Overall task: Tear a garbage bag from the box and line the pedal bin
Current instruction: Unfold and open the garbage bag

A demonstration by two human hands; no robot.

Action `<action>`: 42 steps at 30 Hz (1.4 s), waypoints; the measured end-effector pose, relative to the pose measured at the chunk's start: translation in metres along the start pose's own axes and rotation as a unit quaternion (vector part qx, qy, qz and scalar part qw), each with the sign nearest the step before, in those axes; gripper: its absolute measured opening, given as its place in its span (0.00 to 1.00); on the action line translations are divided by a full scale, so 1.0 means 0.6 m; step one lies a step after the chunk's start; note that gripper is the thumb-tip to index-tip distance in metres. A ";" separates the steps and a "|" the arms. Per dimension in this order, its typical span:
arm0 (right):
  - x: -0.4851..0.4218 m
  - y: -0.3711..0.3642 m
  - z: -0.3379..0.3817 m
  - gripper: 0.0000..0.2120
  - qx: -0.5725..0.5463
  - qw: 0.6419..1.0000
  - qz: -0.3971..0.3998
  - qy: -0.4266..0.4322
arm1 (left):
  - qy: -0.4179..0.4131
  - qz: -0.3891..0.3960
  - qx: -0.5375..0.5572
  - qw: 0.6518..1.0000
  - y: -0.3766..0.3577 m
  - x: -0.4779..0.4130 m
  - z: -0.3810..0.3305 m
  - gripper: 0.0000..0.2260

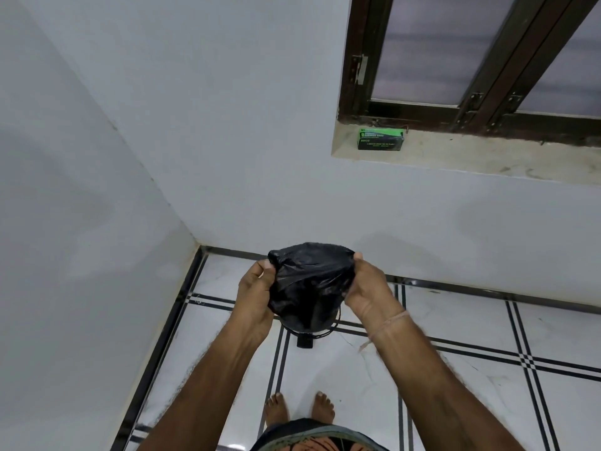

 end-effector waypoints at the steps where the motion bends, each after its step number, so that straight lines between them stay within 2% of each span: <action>1: -0.010 0.007 0.009 0.15 -0.007 1.000 -0.021 0.011 | -0.017 0.012 -0.011 1.000 0.000 0.002 -0.003 0.17; 3: -0.023 0.017 0.031 0.14 -0.007 0.998 -0.041 0.047 | -0.047 0.043 -0.036 0.997 -0.003 0.008 -0.005 0.20; 5: -0.027 0.019 0.054 0.15 0.012 0.995 -0.036 0.097 | -0.068 0.082 -0.063 0.992 -0.004 0.008 0.001 0.15; 8: -0.017 0.010 0.084 0.20 0.064 0.984 0.009 0.167 | -0.055 0.186 -0.091 0.977 -0.010 0.016 0.018 0.08; 9: -0.014 0.003 0.088 0.20 0.072 0.981 0.038 0.177 | -0.034 0.199 -0.086 0.976 -0.007 0.017 0.022 0.10; 13: 0.000 -0.031 0.081 0.21 0.128 0.966 0.136 0.180 | 0.049 0.173 -0.072 0.981 -0.012 0.013 0.015 0.34; 15: 0.007 -0.046 0.081 0.23 0.155 0.953 0.161 0.207 | 0.062 0.194 -0.117 0.972 -0.037 0.016 0.010 0.37; 16: 0.011 -0.052 0.082 0.23 0.163 0.948 0.169 0.216 | 0.047 0.208 -0.158 0.964 -0.051 0.020 0.006 0.35; 18: 0.015 -0.062 0.082 0.23 0.172 0.942 0.183 0.222 | -0.014 0.231 -0.230 0.945 -0.078 0.026 -0.002 0.25; 20: 0.015 -0.070 0.086 0.21 0.175 0.941 0.187 0.222 | -0.053 0.211 -0.233 0.948 -0.086 0.022 -0.009 0.14; 22: 0.009 -0.075 0.088 0.20 0.193 0.940 0.180 0.217 | -0.042 0.188 -0.198 0.961 -0.085 0.018 -0.005 0.10; 23: 0.003 -0.076 0.092 0.20 0.223 0.929 0.166 0.244 | -0.028 0.181 -0.177 0.967 -0.085 0.019 -0.002 0.11; 24: -0.002 -0.075 0.102 0.19 0.273 0.904 0.136 0.298 | -0.016 0.164 -0.154 0.974 -0.086 0.020 0.000 0.12; 26: 0.017 -0.059 0.139 0.10 0.376 0.804 0.021 0.459 | -0.001 0.095 -0.105 0.990 -0.079 0.017 0.003 0.12; 27: 0.040 -0.046 0.152 0.09 0.374 0.772 -0.025 0.513 | 0.006 0.057 -0.077 0.995 -0.072 0.014 0.004 0.12; 28: 0.067 -0.035 0.154 0.09 0.347 0.769 -0.036 0.535 | 0.012 0.029 -0.053 0.998 -0.068 0.013 0.006 0.13; 29: 0.085 -0.030 0.144 0.09 0.317 0.796 -0.009 0.515 | 0.020 0.012 -0.032 0.999 -0.066 0.013 0.009 0.14; 31: 0.089 -0.039 0.084 0.11 0.277 0.878 0.115 0.372 | 0.051 0.012 0.005 0.999 -0.070 0.016 0.018 0.16; 32: 0.089 -0.043 0.053 0.12 0.271 0.898 0.160 0.308 | 0.070 0.025 0.016 0.997 -0.076 0.019 0.023 0.18; 34: 0.081 -0.042 0.032 0.14 0.252 0.915 0.178 0.261 | 0.086 0.052 0.012 0.995 -0.086 0.021 0.032 0.21; 37: 0.072 -0.037 0.039 0.11 0.212 0.933 0.162 0.240 | 0.068 0.067 0.001 0.995 -0.093 0.020 0.032 0.19; 39: 0.072 -0.031 0.041 0.08 0.186 0.946 0.152 0.220 | 0.068 0.060 0.004 0.996 -0.091 0.020 0.035 0.17; 42: 0.068 -0.028 0.032 0.08 0.161 0.963 0.139 0.166 | 0.076 0.036 0.014 0.996 -0.083 0.016 0.040 0.19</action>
Point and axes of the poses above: each hand's wrist, its own x-axis away from the middle knuckle, its own y-axis out of the back of the hand, z = x × y, the point moved 10 cm from there along -x, towards the middle knuckle, and after that the axes turned 13 degrees about -z, right-handed, at the moved point
